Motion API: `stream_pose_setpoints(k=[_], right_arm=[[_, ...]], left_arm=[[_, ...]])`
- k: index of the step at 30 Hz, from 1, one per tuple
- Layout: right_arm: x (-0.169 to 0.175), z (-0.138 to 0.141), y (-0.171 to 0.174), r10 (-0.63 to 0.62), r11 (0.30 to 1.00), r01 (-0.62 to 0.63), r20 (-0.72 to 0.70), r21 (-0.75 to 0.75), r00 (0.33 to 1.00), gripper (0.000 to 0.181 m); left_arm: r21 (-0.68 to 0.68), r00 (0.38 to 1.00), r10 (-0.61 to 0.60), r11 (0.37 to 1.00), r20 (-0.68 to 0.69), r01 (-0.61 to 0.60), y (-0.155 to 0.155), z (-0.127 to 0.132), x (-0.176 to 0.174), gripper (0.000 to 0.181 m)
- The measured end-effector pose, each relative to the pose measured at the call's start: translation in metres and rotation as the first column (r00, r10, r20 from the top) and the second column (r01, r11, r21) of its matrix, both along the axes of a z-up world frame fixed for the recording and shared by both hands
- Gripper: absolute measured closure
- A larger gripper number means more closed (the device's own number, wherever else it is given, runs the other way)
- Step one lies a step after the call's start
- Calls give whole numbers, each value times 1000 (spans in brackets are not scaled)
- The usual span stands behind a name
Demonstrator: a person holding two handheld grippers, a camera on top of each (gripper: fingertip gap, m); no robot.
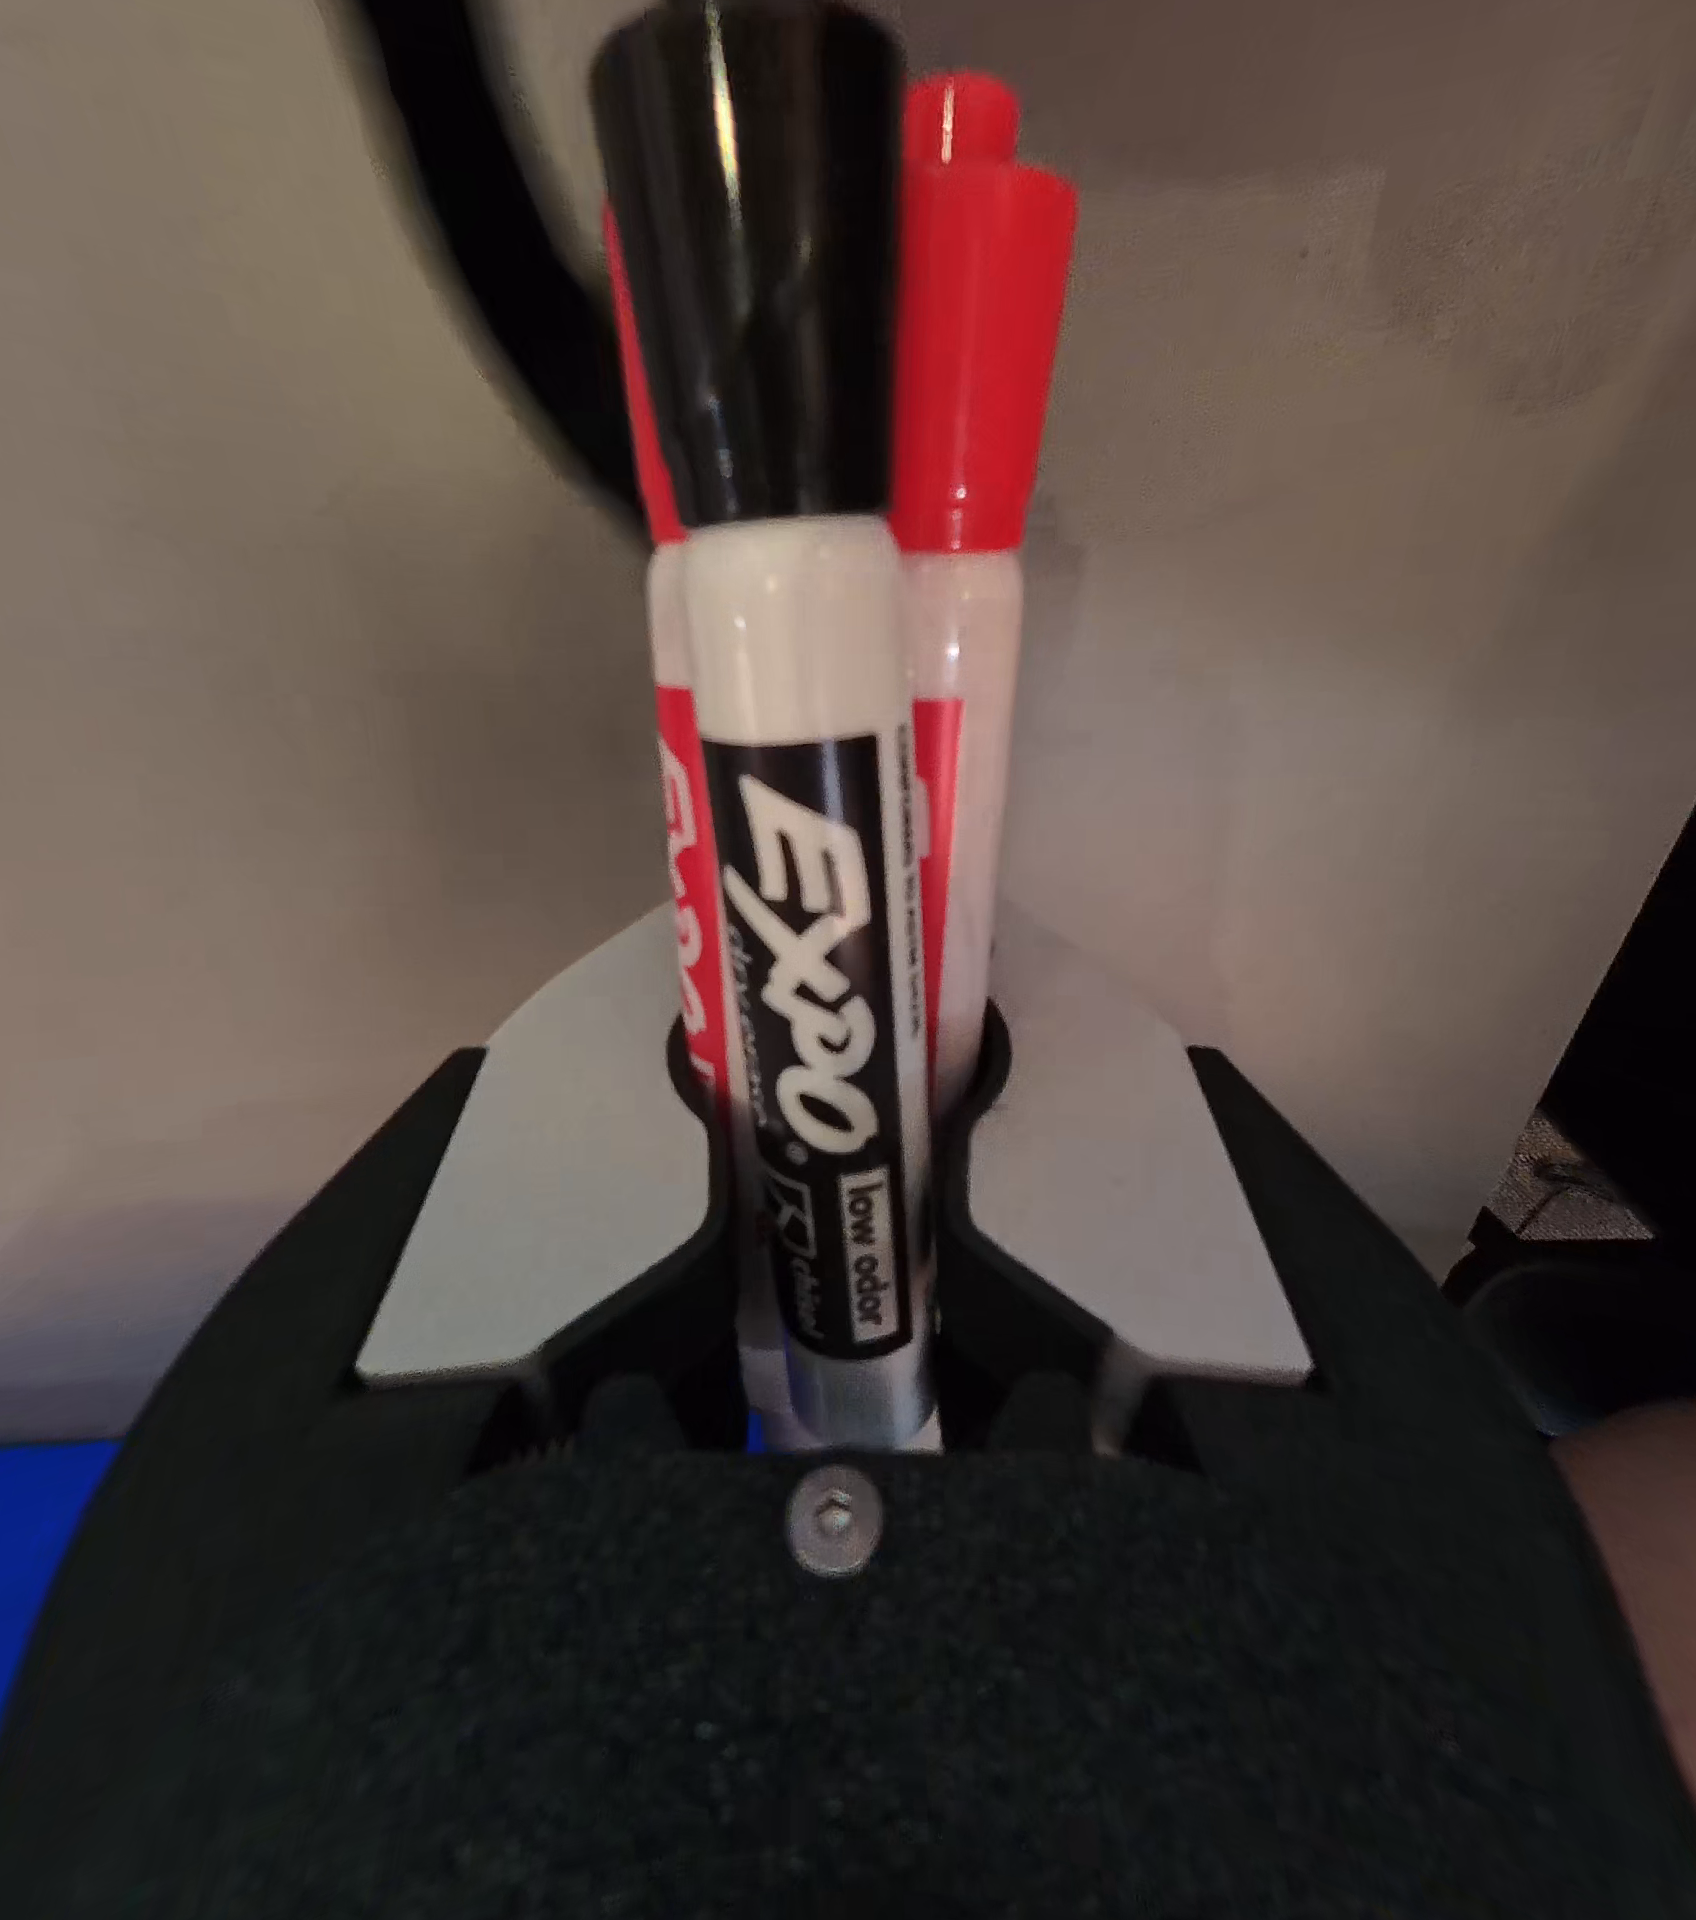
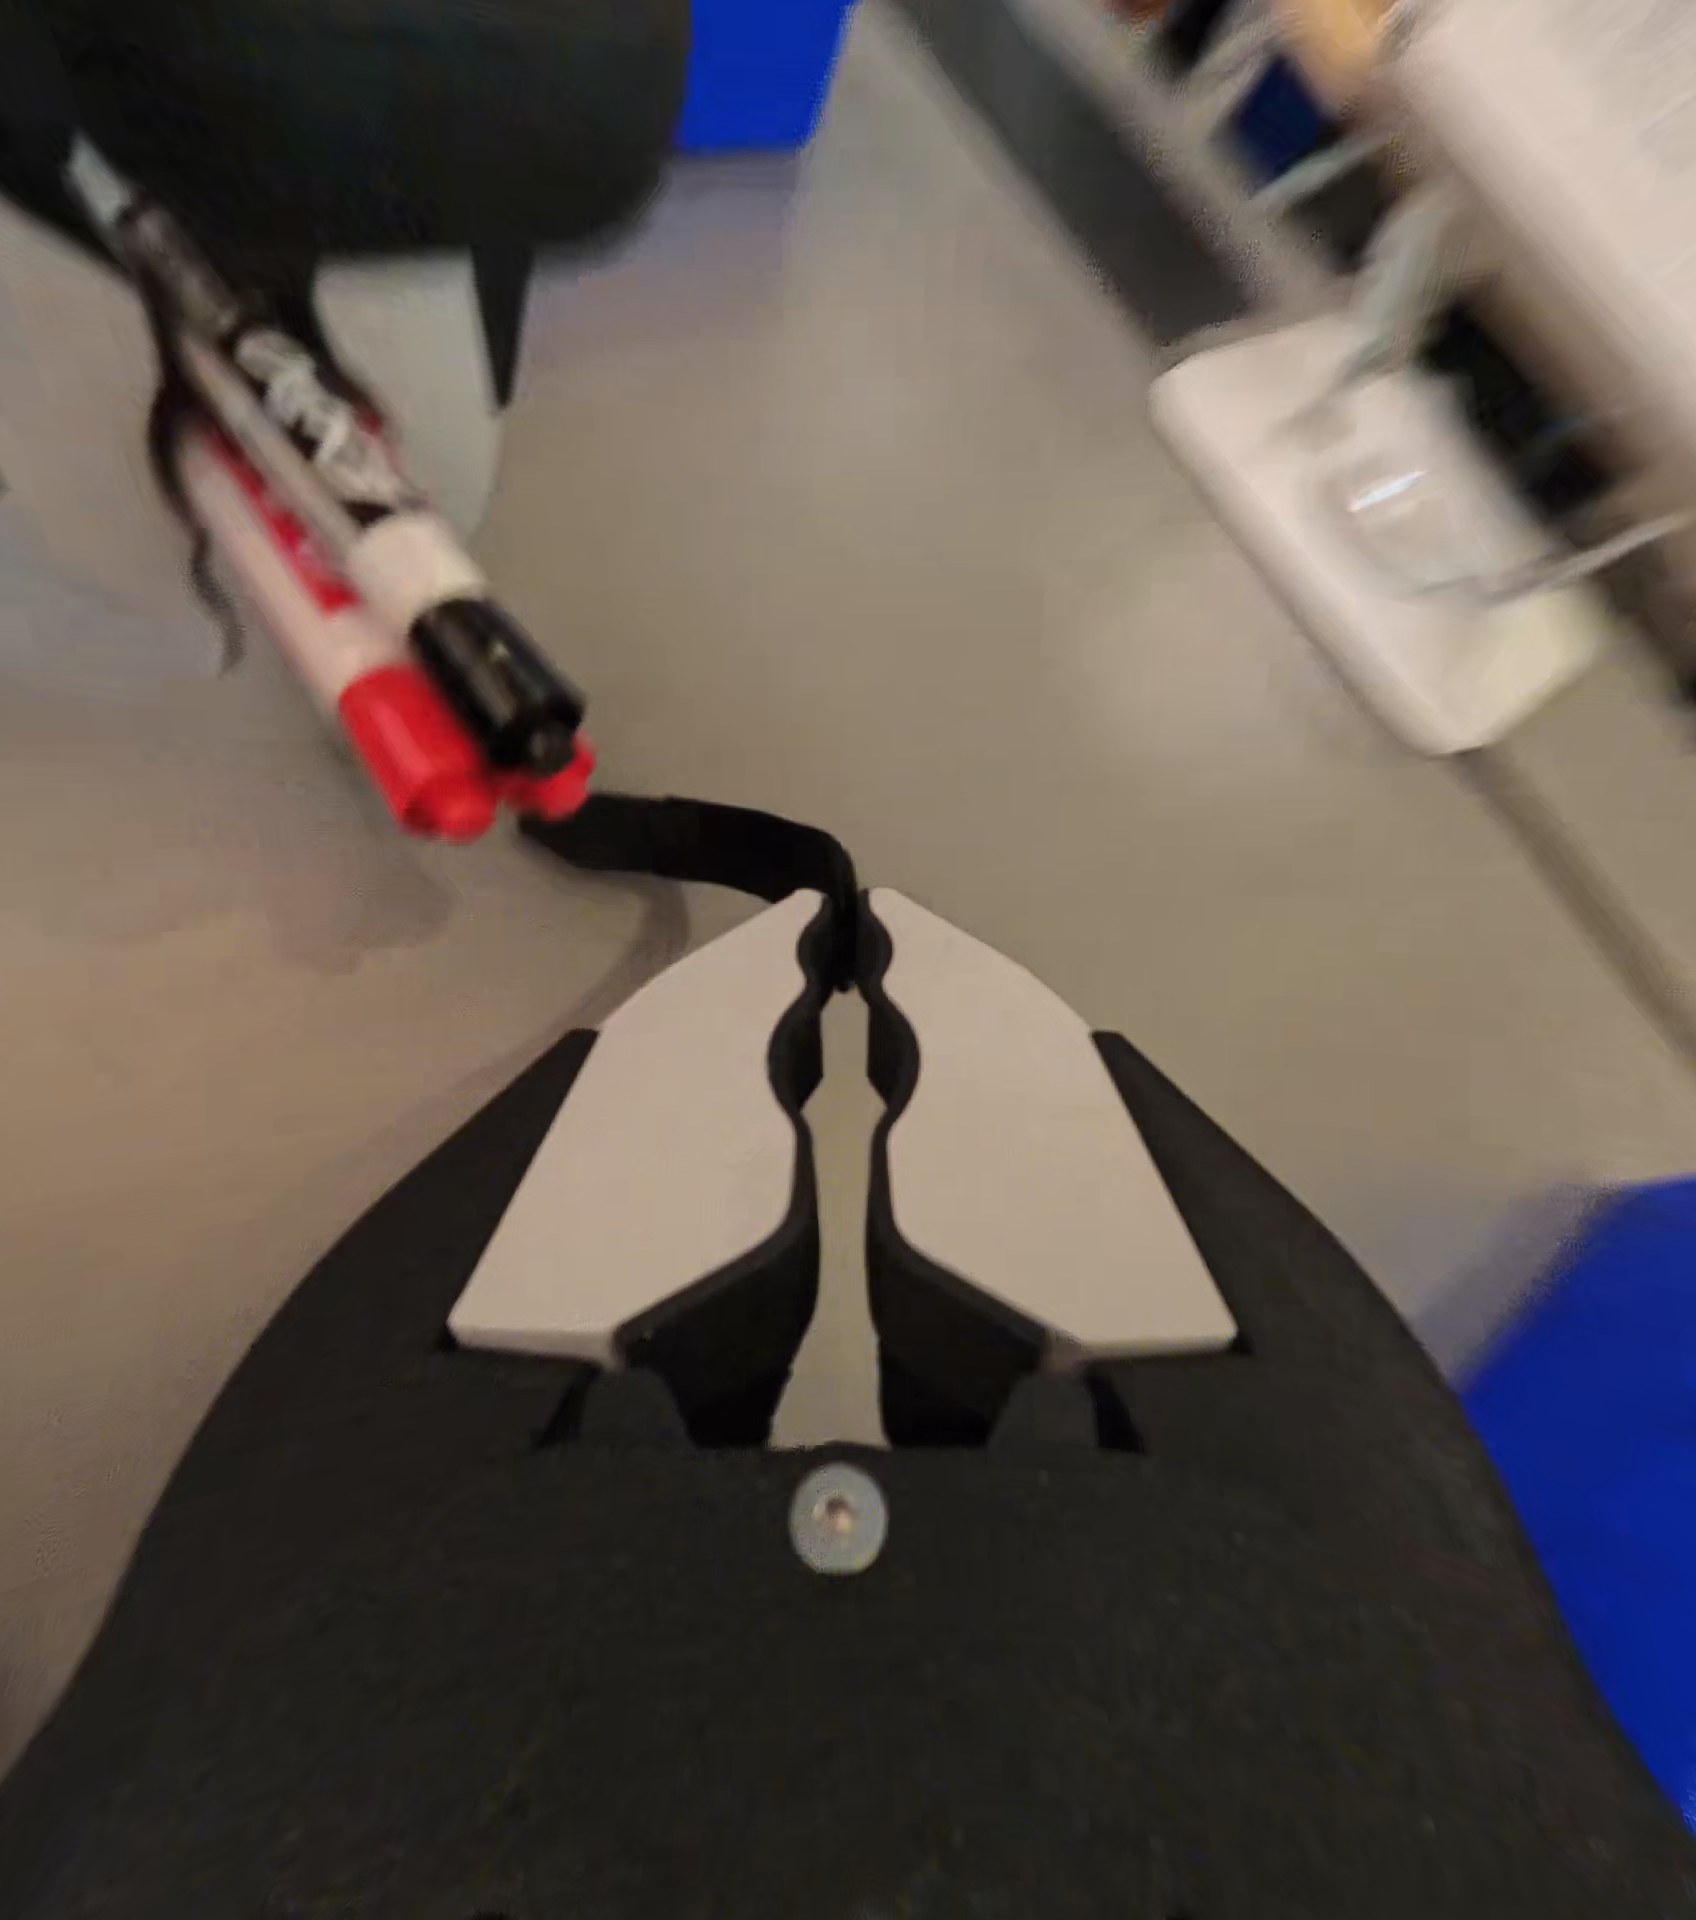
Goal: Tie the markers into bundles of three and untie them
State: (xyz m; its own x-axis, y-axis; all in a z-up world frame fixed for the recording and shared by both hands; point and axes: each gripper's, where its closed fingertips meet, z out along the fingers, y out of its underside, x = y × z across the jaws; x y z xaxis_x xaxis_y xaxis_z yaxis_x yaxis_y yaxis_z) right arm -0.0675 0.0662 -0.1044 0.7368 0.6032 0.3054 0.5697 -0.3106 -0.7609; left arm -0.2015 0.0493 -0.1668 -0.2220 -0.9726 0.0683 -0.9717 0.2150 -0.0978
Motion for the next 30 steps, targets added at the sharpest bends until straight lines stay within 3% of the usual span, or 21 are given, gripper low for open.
stream_pose_setpoints(k=[3,10,15,22,30], right_arm=[[-14,36,-3,-38,973,21,72,232,997,179],[-76,45,-33,72,922,-151,226,356,971,179],[-106,23,-50,144,921,-228,267,316,953,179],[-116,8,-58,196,964,-197,20,180,980,168],[-112,-4,-57,179,983,-175,-77,56,981,154]], left_arm=[[-15,1000,-9,1000,9,9,-4,0,3,140],[4,1000,-17,1000,8,17,-3,0,5,140],[19,1000,-19,1000,10,18,-2,2,6,139],[21,1000,-17,1000,3,17,-3,4,4,140],[19,1000,-22,1000,4,22,-6,4,6,139]])
